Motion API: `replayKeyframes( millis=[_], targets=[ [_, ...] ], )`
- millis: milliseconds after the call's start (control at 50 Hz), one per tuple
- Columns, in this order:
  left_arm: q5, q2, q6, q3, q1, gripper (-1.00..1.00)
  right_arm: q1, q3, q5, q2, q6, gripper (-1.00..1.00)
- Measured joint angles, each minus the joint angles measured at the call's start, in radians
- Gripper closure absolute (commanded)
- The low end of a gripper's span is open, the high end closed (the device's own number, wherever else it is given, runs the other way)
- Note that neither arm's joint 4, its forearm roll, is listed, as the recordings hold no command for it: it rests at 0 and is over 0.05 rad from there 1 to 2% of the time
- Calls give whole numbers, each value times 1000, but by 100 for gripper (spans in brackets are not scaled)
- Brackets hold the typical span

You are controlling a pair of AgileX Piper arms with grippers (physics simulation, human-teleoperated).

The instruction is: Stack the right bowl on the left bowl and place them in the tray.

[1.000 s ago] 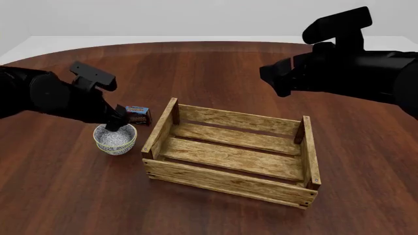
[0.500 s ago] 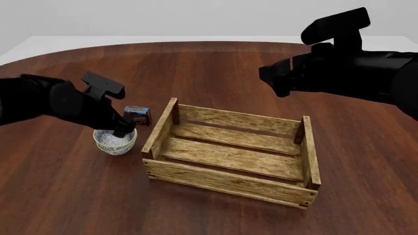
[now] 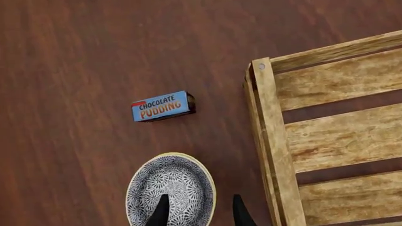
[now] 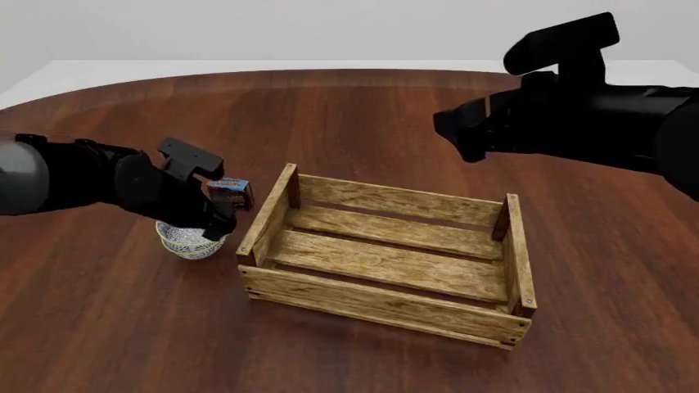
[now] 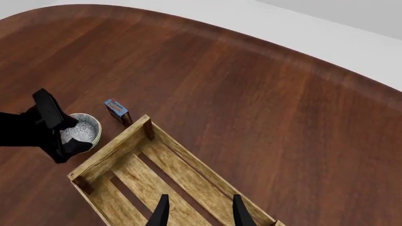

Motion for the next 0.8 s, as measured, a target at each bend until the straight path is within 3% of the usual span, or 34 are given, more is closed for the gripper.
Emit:
replayKeyframes(
  millis=[760,780,800],
  targets=[
    [-105,115,-44,41,-16,-100,0,0,-2,4,-3,-100],
    [-106,116,-45,42,-16,100,0,0,-1,4,-3,-100],
    [-108,117,-45,42,-15,100,0,0,-1,4,-3,-100]
  ],
)
